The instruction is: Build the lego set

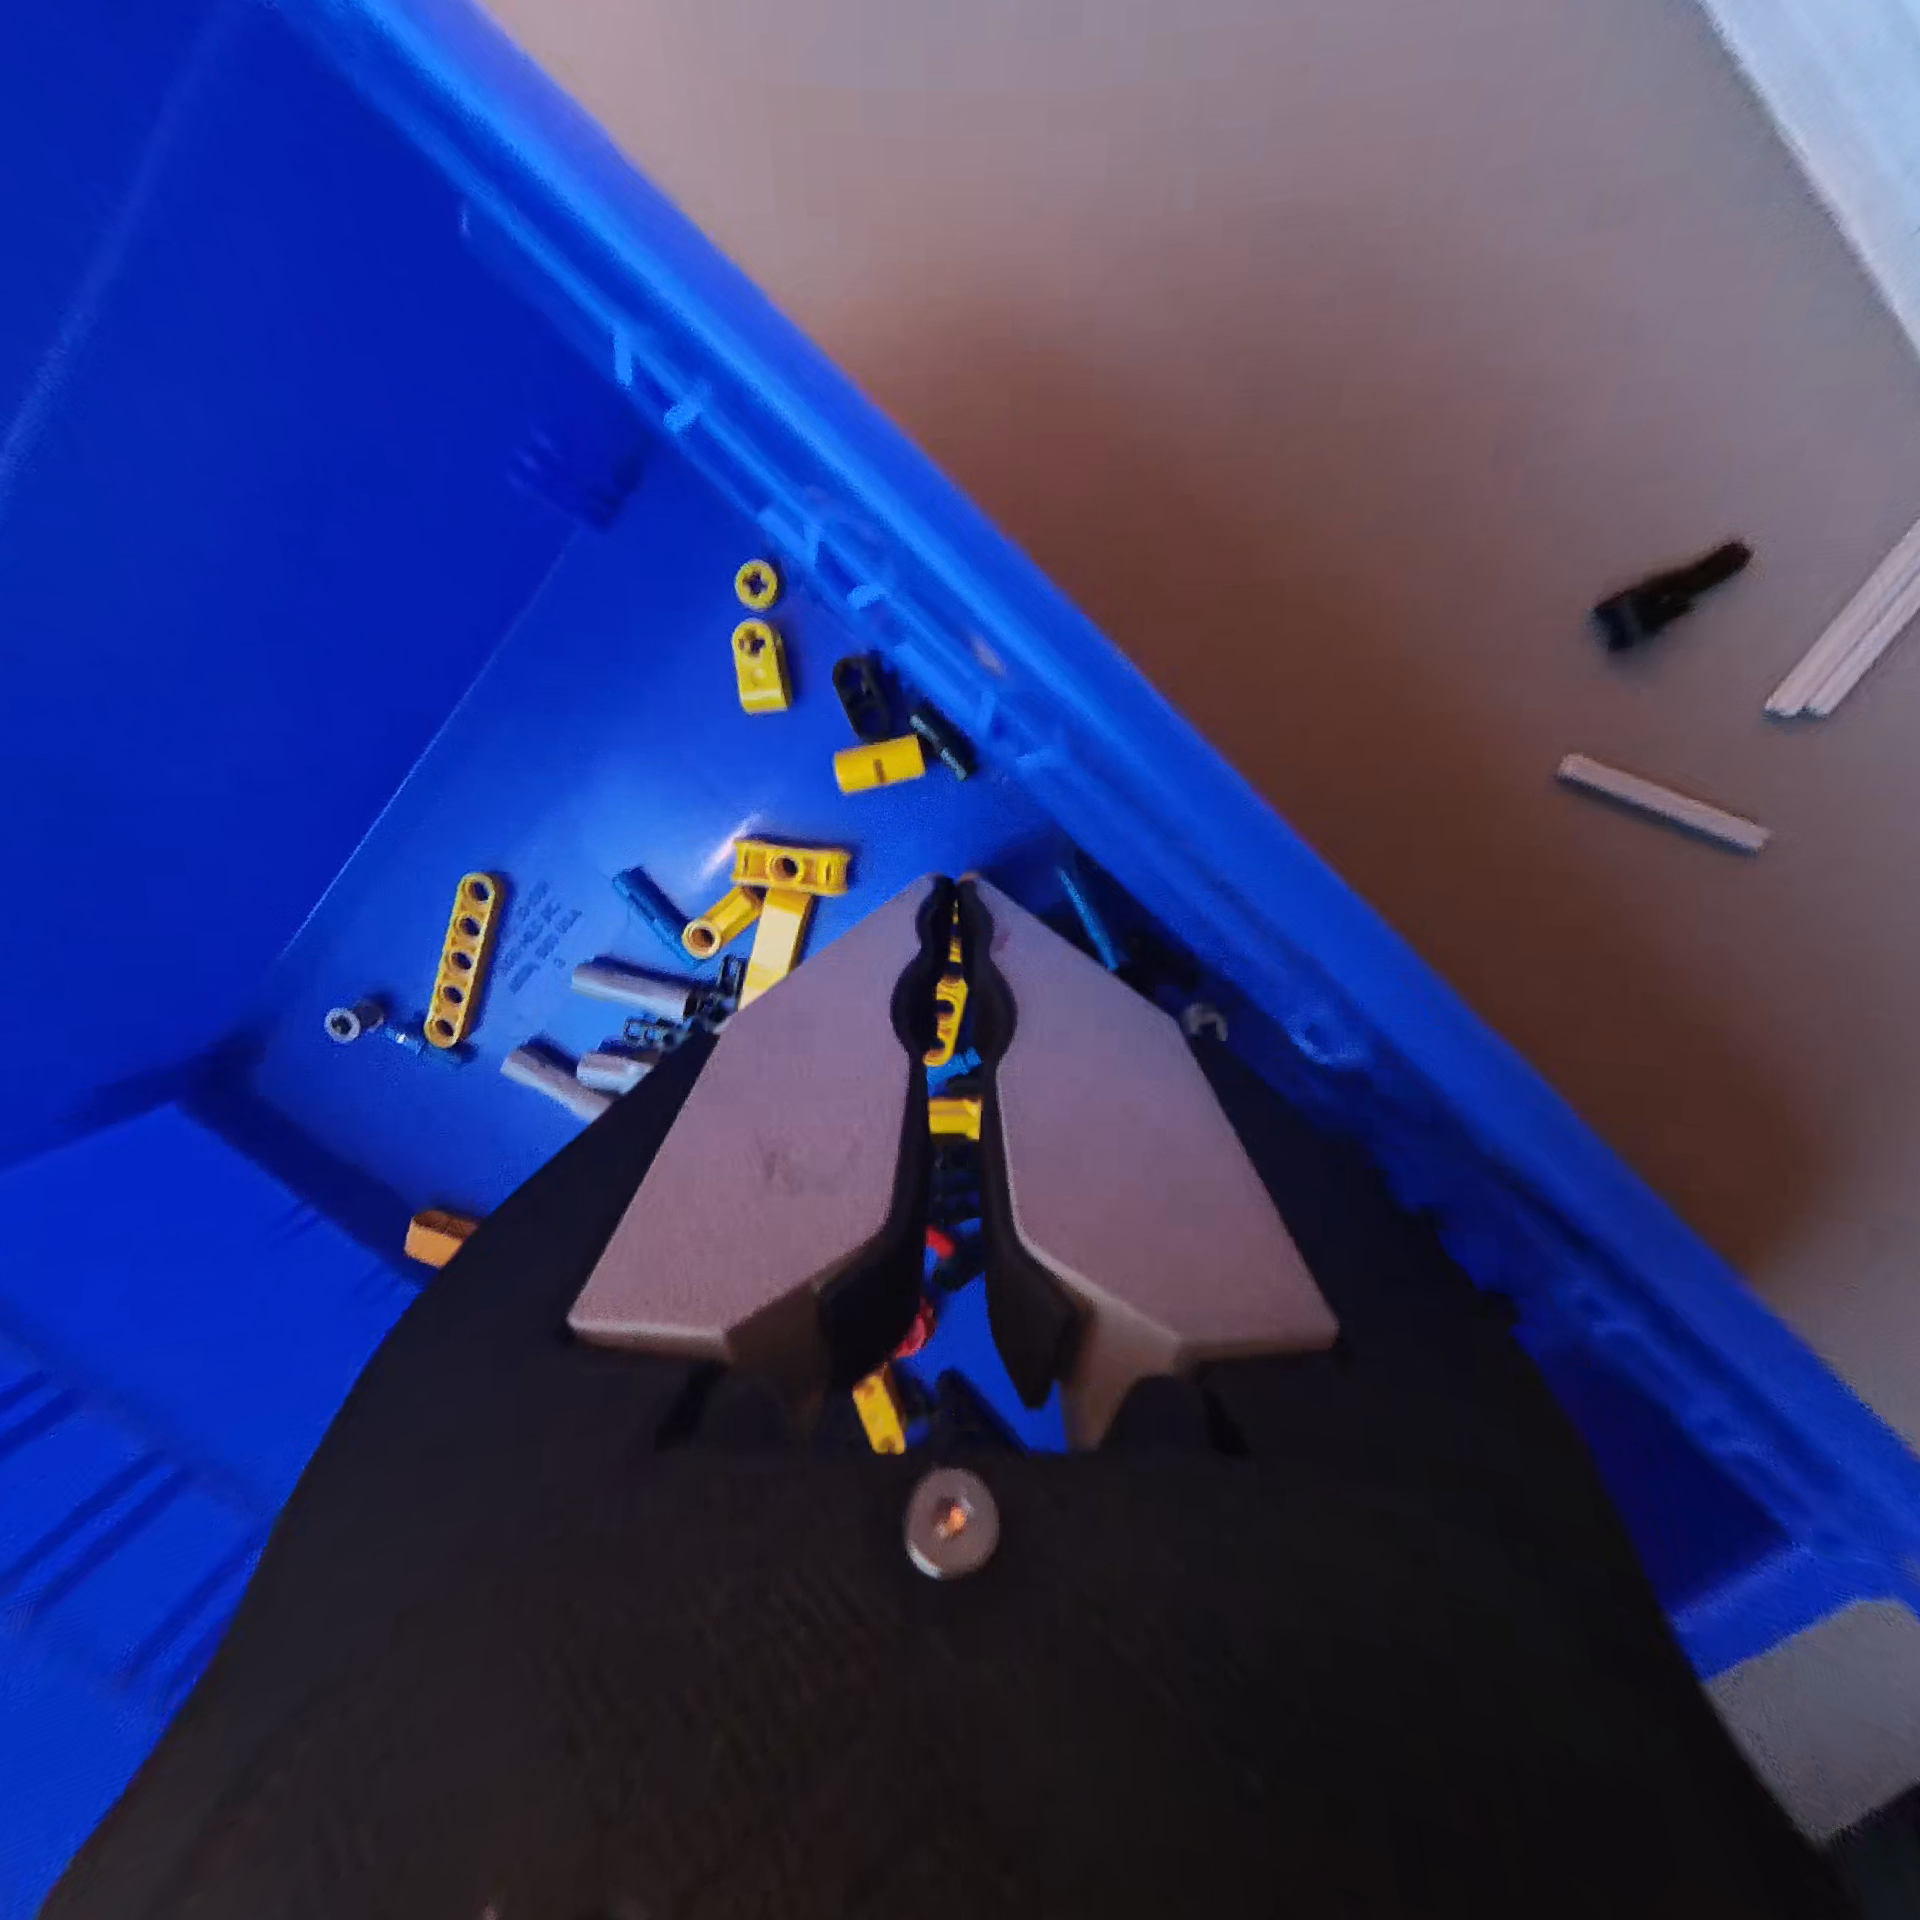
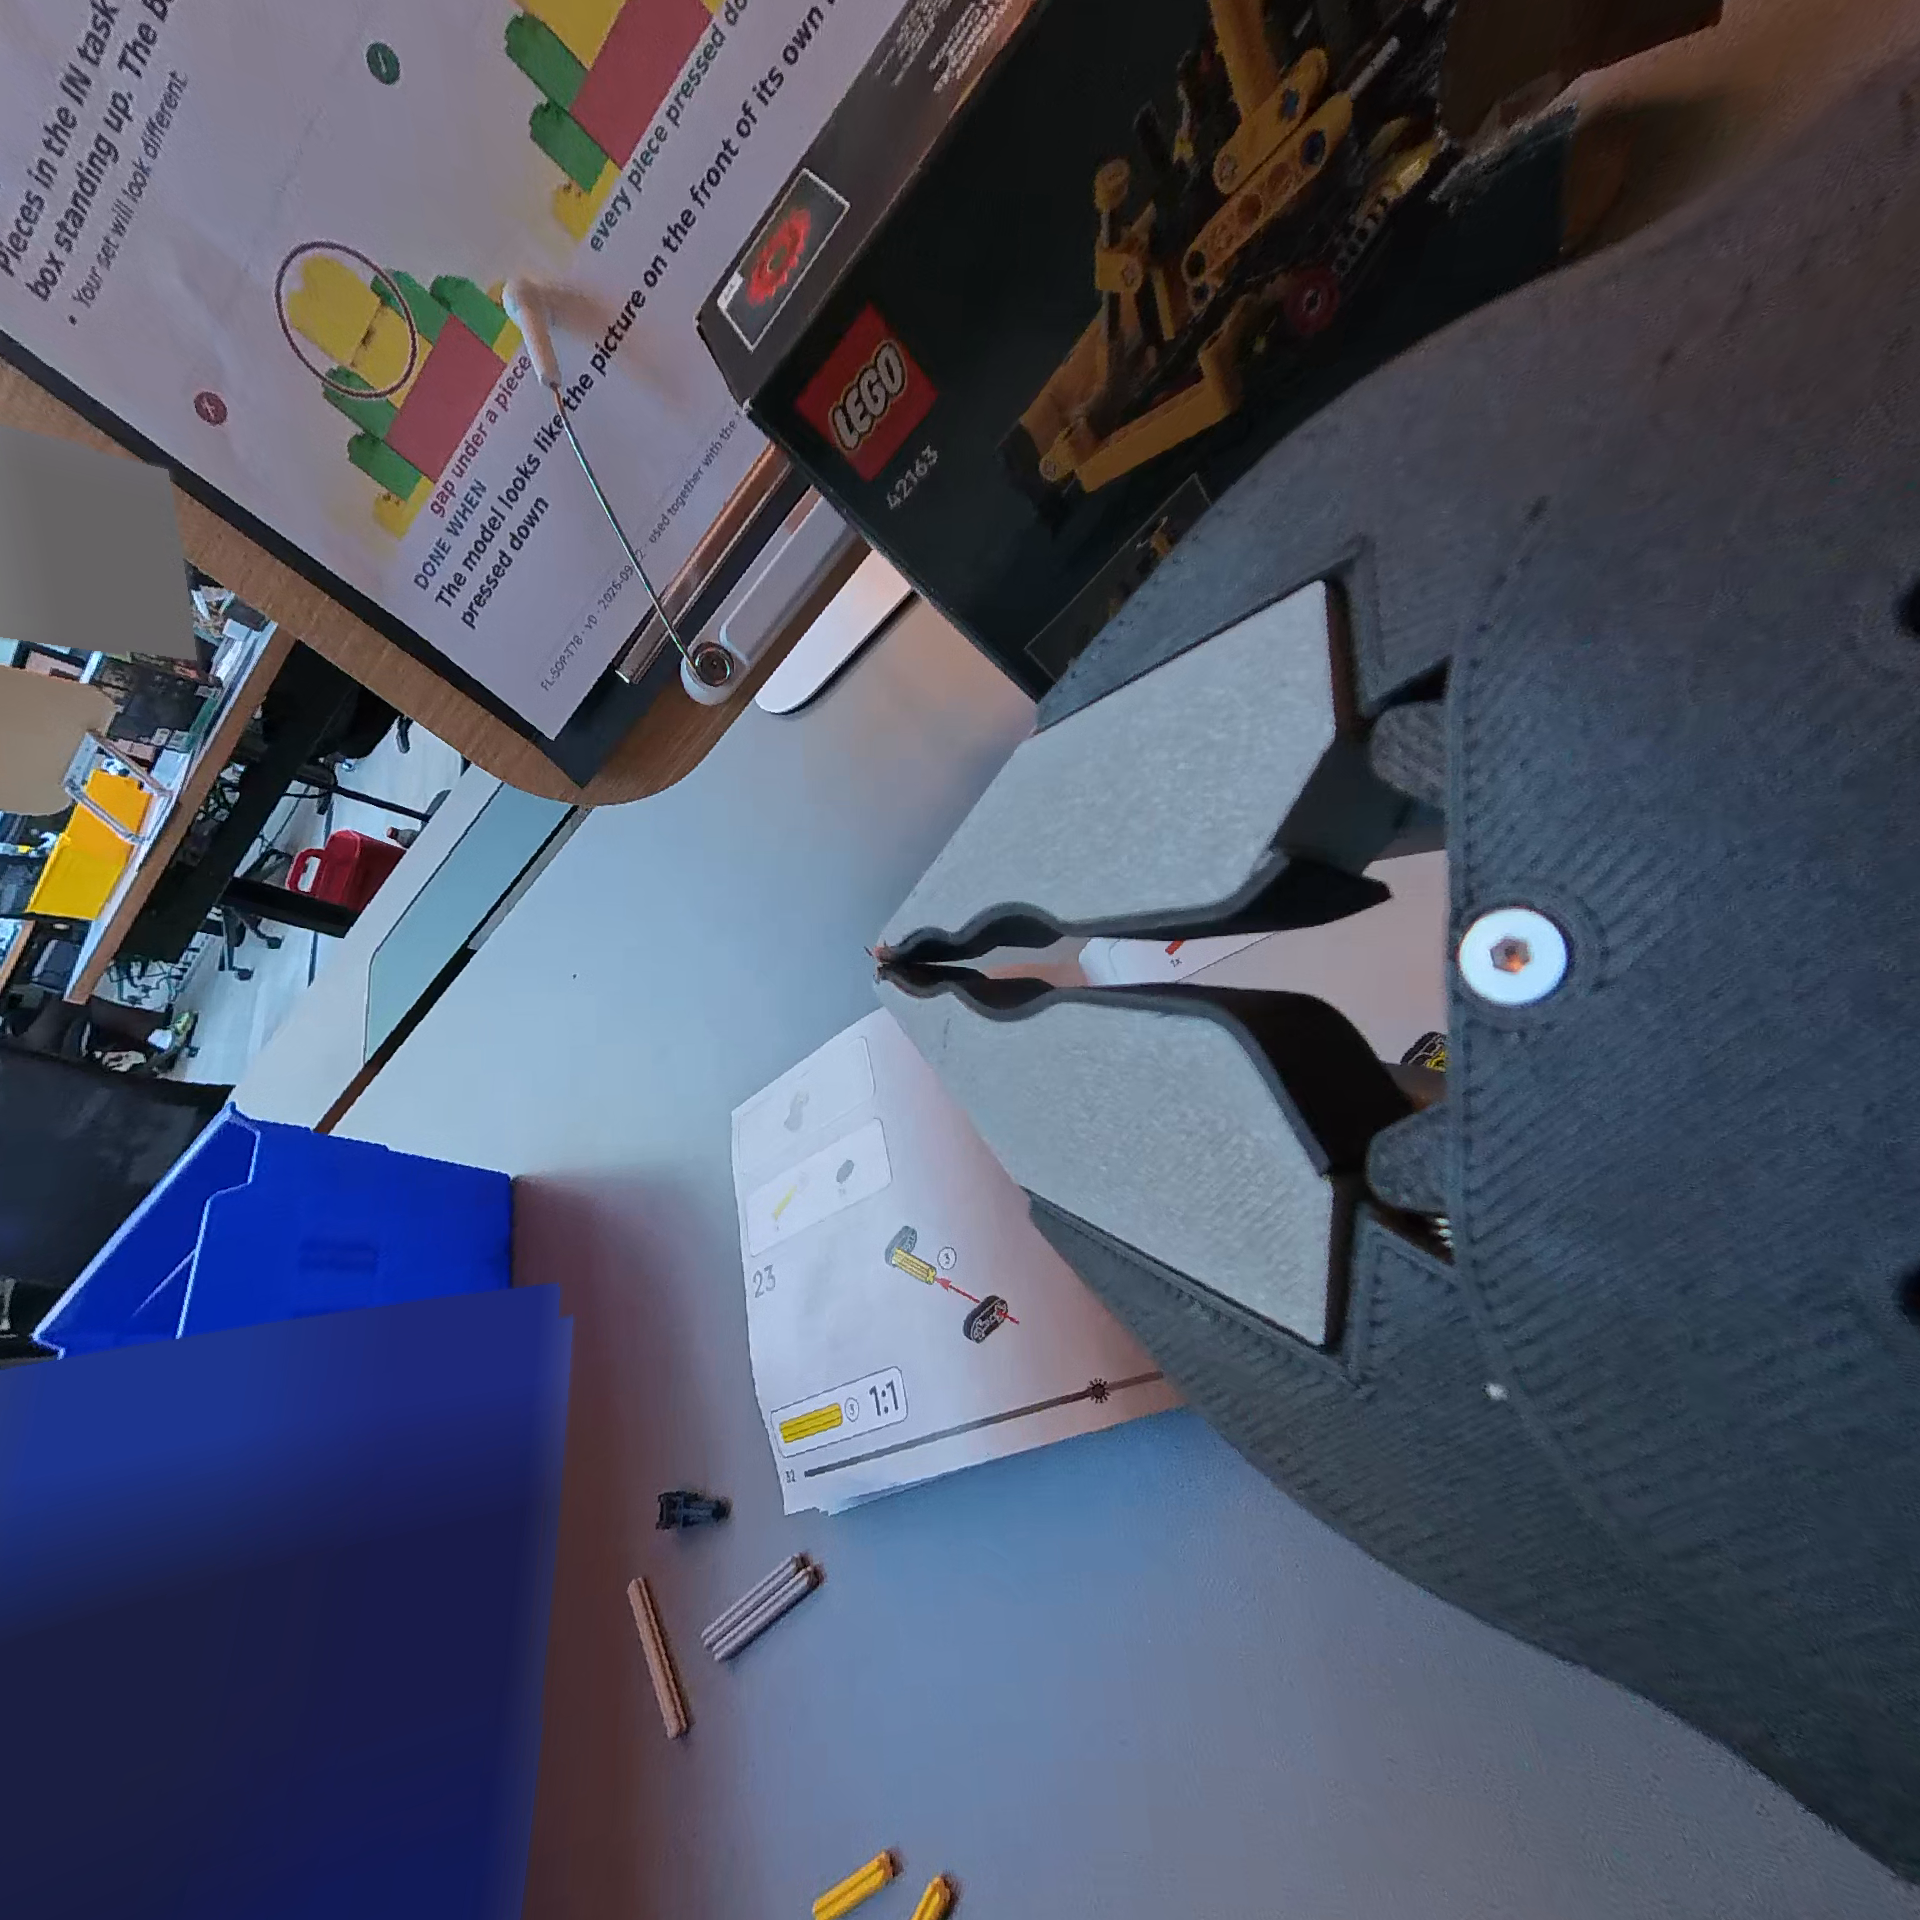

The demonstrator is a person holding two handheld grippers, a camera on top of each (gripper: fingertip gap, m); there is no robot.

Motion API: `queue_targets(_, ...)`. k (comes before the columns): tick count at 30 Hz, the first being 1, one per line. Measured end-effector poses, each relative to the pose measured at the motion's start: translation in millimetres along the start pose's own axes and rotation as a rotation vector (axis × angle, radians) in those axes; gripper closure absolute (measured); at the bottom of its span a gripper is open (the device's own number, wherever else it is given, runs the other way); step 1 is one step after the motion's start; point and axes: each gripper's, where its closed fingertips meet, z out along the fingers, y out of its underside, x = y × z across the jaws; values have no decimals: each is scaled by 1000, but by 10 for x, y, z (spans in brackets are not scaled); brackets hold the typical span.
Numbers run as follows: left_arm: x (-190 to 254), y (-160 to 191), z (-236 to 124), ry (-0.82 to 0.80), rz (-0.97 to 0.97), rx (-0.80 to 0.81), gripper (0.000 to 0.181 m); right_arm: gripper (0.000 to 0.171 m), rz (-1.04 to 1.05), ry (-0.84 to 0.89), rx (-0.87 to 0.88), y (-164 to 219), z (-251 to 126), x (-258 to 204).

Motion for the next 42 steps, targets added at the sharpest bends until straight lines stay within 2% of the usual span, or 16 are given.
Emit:
queue_targets(1, -41, 45, -13, -20, -3, -21, 181, 171, -2, -1, 0, 0, 0, -4)
queue_targets(3, -217, 140, -46, -94, -14, -66, 181, 171, -4, 1, 1, -2, -4, -3)
queue_targets(5, -410, 100, -128, -144, -61, -31, 181, 171, -4, 6, -1, 5, -2, 9)
queue_targets(9, -504, -72, -290, -94, -134, 93, 181, 171, -4, 37, -21, 47, 13, 71)
queue_targets(13, -552, -1, -333, -127, -115, 76, 181, 171, -15, 73, -42, 84, 21, 125)
queue_targets(20, -715, 196, -684, -139, -147, 64, 181, 171, -48, 104, -75, 137, 34, 160)
queue_targets(31, -903, 570, -542, -165, -188, -108, 178, 171, -67, 129, -89, 160, 18, 196)
queue_targets(36, -880, 543, -578, -129, -209, -77, 167, 171, -75, 134, -97, 171, 25, 197)
queue_targets(42, -757, 645, -435, -105, -155, -168, 163, 171, -103, 126, -96, 156, 32, 157)
